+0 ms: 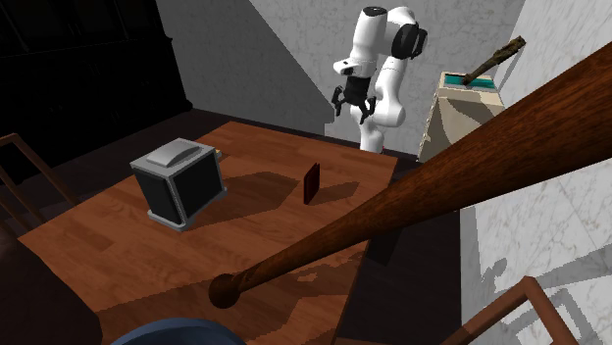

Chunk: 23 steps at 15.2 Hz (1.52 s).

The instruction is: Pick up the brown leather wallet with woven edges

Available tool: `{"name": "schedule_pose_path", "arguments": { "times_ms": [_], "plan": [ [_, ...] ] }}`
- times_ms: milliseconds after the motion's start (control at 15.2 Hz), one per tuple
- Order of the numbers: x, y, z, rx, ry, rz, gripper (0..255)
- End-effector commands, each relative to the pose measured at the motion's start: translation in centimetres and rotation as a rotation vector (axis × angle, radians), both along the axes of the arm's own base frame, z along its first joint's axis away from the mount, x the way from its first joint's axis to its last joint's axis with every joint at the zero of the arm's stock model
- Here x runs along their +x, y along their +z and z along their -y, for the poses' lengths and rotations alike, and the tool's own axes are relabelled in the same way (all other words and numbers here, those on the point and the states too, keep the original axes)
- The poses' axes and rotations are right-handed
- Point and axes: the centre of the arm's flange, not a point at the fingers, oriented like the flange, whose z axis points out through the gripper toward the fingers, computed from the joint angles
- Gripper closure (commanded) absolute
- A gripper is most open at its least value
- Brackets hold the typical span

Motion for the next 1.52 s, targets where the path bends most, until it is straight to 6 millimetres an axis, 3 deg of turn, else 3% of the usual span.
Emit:
{"name": "schedule_pose_path", "arguments": {
  "times_ms": [0,1386,1452],
  "plan": [
    [0.0,0.0,0.0,0.000,0.000,0.000,0],
    [28.7,0.1,-0.7,0.144,0.054,-0.074,0],
    [28.8,0.1,-0.7,0.145,0.054,-0.074,0]
  ]
}}
